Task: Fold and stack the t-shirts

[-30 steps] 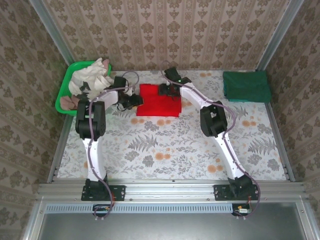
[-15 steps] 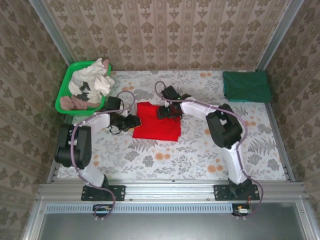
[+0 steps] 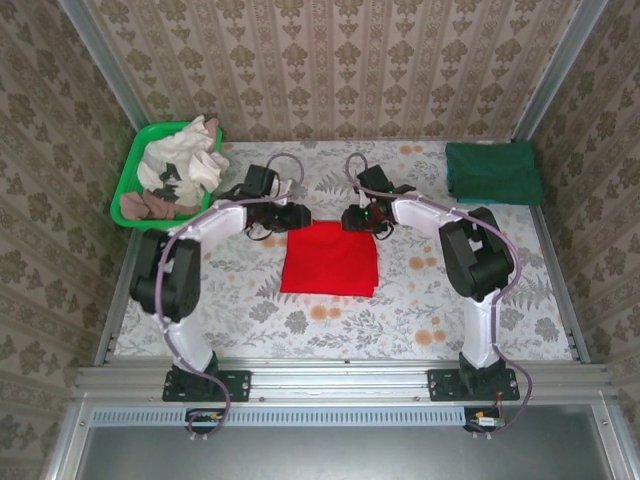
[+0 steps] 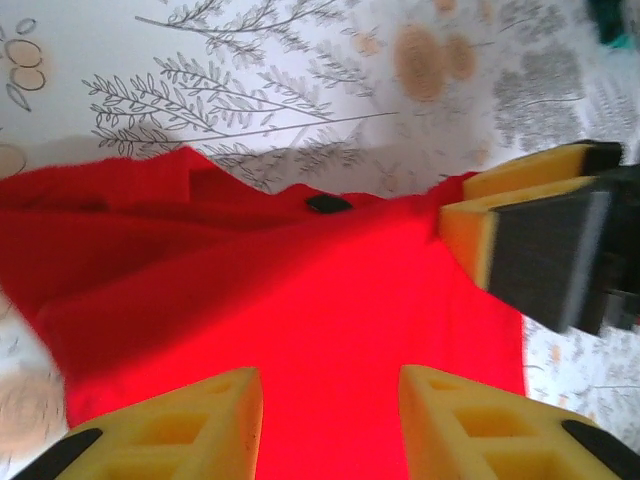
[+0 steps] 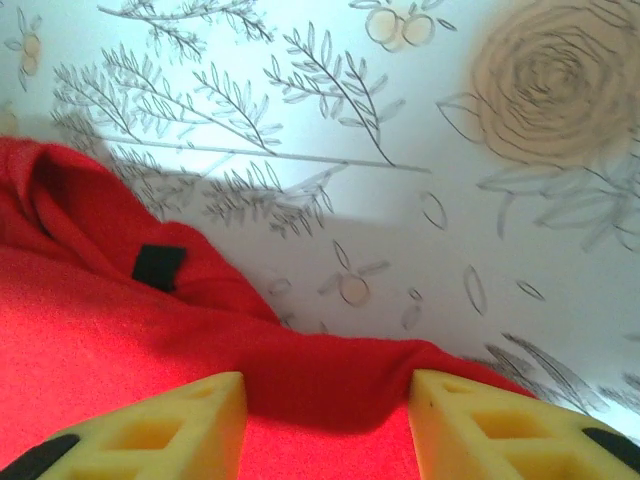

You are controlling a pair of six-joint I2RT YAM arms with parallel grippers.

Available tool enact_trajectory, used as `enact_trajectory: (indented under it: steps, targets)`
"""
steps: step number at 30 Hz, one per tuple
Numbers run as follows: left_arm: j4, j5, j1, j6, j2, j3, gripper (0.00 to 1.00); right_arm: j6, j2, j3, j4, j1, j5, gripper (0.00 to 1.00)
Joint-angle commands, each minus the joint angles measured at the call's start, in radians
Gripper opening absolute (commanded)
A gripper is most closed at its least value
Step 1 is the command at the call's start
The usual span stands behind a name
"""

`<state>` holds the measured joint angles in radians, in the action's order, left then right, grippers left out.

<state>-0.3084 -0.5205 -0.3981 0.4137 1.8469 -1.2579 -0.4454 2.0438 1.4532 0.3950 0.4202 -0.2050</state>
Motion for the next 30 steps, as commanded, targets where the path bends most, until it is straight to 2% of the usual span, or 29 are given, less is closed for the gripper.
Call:
enact_trajectory:
  steps: [1,6,12,17,19,22,26,28,30]
  targets:
    - [-0.020,-0.011,0.023,-0.043,0.136,-0.102,0.36,-0.082,0.064,0.057,-0.008,-0.023,-0.090,0.46]
    - [0.001,-0.003,0.046,-0.024,0.232,-0.145,0.34,-0.088,0.147,0.149,0.035,-0.058,-0.067,0.44]
    - [0.048,-0.014,0.097,0.002,0.244,-0.079,0.34,-0.082,0.197,0.198,0.091,-0.081,-0.050,0.45]
    - [0.068,-0.013,0.134,0.008,0.127,0.007,0.36,-0.062,0.094,0.149,0.080,-0.088,-0.039,0.49]
    - [0.064,-0.009,0.133,0.009,0.050,0.029,0.41,-0.055,0.013,0.089,0.054,-0.086,-0.037,0.50]
    - [0.056,0.003,0.119,0.005,-0.053,0.050,0.41,-0.044,-0.102,0.008,0.030,-0.089,-0.007,0.52]
    - [0.026,0.078,0.069,0.001,-0.148,0.034,0.46,0.010,-0.201,0.000,0.107,-0.116,0.161,0.56]
    - [-0.004,0.170,0.008,-0.020,-0.176,0.012,0.49,0.038,-0.221,0.023,0.167,-0.156,0.276,0.58]
    - [-0.003,0.205,-0.050,-0.039,-0.162,-0.016,0.51,0.060,-0.220,0.043,0.194,-0.205,0.394,0.58]
